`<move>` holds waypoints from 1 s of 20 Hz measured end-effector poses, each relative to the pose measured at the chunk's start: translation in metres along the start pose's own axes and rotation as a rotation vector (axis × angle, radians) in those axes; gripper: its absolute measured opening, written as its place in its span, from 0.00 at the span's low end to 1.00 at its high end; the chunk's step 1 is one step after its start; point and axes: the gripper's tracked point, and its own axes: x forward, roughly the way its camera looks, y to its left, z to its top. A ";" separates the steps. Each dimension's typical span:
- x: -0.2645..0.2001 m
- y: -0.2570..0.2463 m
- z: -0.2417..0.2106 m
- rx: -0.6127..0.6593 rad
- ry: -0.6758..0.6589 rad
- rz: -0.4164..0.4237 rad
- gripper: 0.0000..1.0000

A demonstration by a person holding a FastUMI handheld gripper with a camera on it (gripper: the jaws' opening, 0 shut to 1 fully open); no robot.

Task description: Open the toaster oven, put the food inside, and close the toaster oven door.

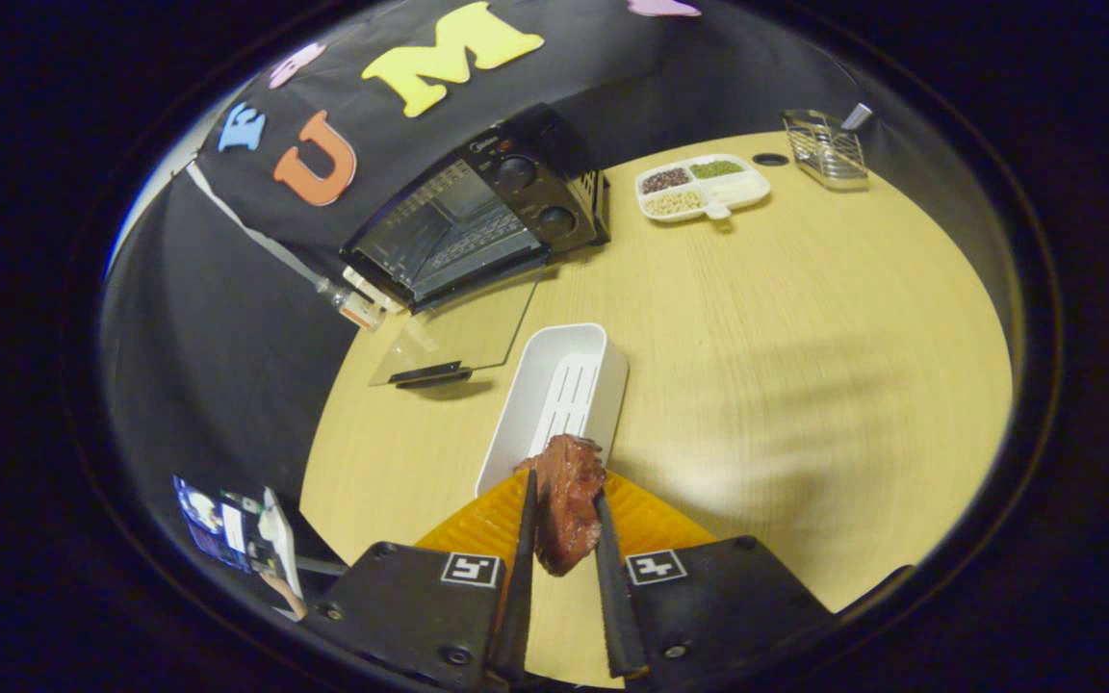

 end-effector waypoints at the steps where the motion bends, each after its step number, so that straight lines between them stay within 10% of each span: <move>1: 0.000 0.000 0.003 0.023 -0.001 0.019 0.32; 6: -0.008 0.006 0.011 0.018 -0.003 0.061 0.17; 20: -0.011 0.111 0.084 0.138 -0.227 0.121 0.16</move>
